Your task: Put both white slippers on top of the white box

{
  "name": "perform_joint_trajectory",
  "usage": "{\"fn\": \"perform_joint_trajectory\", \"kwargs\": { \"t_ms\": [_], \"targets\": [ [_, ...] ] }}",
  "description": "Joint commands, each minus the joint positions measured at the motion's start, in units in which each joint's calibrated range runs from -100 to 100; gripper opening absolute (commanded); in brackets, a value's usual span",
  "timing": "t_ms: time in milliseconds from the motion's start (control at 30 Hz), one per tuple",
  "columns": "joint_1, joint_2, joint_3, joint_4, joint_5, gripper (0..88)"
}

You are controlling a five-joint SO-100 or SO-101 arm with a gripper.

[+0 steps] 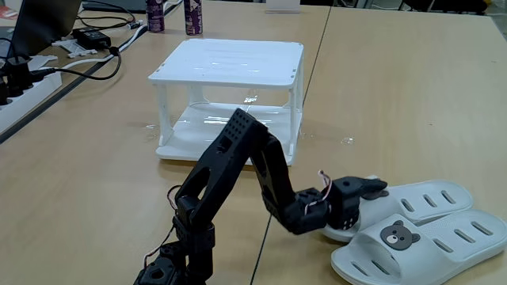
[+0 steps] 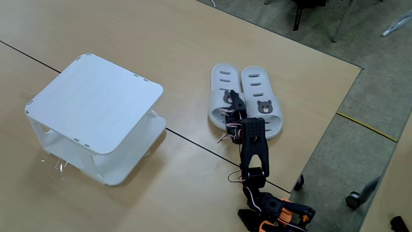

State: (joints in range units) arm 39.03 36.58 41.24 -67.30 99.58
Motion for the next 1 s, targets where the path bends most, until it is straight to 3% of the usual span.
{"fn": "perform_joint_trajectory", "kwargs": {
  "t_ms": [0,467,633,767,967],
  "targets": [
    [0.5,-21.9,-5.1,15.5,0.4,0.7],
    [0.0,-59.8,-32.1,66.4,0.4,0.7],
    [-0.8,-64.4,-36.5,74.6,0.4,0.7],
    [-10.8,-64.0,-36.1,74.5,0.4,0.7],
    [-33.9,-63.8,-31.9,74.4,0.4,0.7]
  ]
}}
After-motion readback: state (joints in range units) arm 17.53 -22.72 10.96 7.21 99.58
